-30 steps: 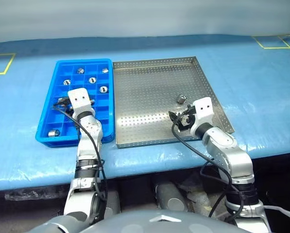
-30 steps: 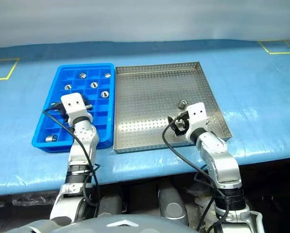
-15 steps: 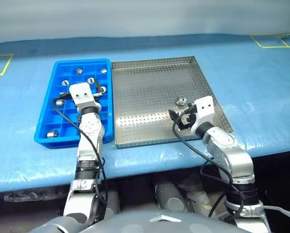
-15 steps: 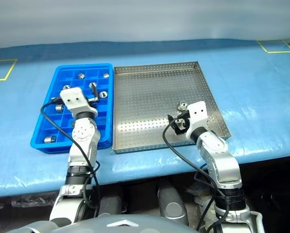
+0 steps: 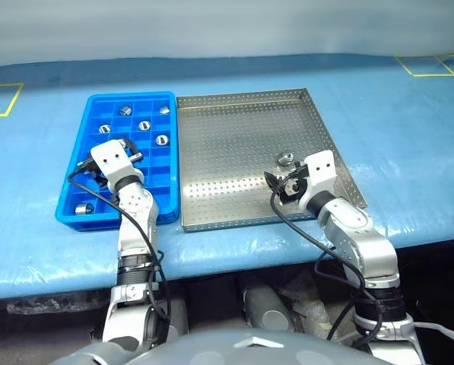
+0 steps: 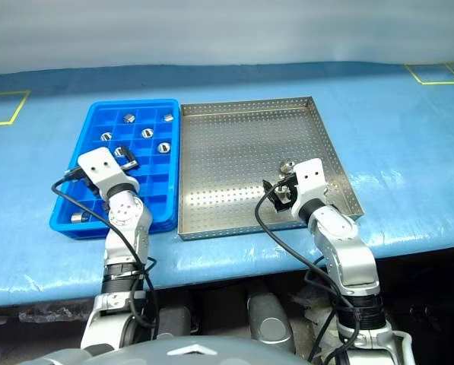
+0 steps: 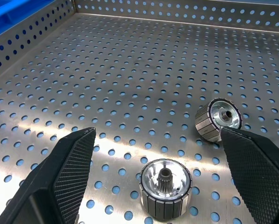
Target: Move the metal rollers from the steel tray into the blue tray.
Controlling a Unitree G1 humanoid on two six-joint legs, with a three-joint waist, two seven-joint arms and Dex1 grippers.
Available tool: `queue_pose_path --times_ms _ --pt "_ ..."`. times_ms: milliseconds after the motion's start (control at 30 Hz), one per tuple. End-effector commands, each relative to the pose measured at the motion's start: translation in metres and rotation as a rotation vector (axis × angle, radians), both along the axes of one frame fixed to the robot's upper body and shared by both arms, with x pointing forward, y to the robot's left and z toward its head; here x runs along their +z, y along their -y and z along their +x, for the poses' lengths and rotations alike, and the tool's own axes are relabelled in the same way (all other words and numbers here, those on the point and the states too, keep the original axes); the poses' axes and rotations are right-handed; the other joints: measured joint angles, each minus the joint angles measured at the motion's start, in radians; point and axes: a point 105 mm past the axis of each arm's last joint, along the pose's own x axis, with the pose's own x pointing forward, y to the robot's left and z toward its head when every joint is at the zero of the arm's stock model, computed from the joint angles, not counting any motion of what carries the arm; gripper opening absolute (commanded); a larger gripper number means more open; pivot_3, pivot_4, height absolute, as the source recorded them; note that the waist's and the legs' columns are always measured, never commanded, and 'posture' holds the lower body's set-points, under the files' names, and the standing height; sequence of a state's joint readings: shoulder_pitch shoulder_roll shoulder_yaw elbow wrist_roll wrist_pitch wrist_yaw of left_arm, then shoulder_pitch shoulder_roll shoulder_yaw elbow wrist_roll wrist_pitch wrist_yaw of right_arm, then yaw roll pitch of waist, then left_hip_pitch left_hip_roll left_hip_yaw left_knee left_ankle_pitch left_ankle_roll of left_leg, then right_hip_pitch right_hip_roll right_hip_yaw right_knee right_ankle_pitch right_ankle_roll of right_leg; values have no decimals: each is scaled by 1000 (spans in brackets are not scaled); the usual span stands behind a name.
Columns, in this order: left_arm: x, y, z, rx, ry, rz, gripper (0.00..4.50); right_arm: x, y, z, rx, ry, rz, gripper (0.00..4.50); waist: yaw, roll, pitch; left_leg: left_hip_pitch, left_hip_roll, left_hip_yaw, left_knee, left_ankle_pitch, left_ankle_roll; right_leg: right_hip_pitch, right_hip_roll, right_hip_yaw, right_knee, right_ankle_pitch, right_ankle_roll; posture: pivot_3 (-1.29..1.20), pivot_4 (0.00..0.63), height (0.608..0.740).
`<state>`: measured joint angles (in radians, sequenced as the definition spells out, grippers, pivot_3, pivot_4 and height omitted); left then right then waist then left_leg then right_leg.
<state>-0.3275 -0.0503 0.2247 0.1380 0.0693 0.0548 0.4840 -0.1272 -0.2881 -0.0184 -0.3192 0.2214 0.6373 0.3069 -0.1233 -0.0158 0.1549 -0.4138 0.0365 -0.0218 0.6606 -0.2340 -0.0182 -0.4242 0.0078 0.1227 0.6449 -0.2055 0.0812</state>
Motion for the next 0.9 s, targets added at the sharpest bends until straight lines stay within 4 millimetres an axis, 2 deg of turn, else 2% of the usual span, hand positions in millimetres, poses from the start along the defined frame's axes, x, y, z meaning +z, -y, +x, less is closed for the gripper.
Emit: queue_pose_path --times_ms 33,267,400,500,667,800,900 --pt "12 5 2 -36 50 -4 4465 17 -3 1 21 64 3 4500 1 0 0 0 0 0 0 0 0 0 0 0 0 0 0 -103 150 740" --pt "47 57 9 -454 289 -71 4465 23 -17 -2 101 71 72 4500 0 0 0 0 0 0 0 0 0 0 0 0 0 0 0 -99 150 740" --pt "63 81 3 -671 418 -170 4465 44 -28 -1 131 97 287 4500 -5 0 0 0 0 0 0 0 0 0 1 0 0 0 0 -102 150 740" --pt "74 105 -6 -861 498 -254 4465 62 -43 0 182 81 527 4500 -11 0 0 0 1 0 0 0 0 0 1 0 0 0 0 -105 150 740" --pt "74 139 -18 -1128 500 -349 4465 78 -64 2 266 14 777 4500 -12 0 0 0 1 0 0 0 0 0 1 0 0 0 0 -108 150 740" --pt "77 162 -35 -1341 518 -488 4465 79 -76 2 325 -72 857 4500 -16 1 0 -1 0 0 0 0 1 0 0 0 -1 0 0 -106 150 740" --pt "78 172 -43 -1442 516 -563 4465 75 -80 3 334 -131 890 4500 -18 1 0 -1 1 -1 0 0 1 0 1 -1 0 -1 -1 -106 150 740"
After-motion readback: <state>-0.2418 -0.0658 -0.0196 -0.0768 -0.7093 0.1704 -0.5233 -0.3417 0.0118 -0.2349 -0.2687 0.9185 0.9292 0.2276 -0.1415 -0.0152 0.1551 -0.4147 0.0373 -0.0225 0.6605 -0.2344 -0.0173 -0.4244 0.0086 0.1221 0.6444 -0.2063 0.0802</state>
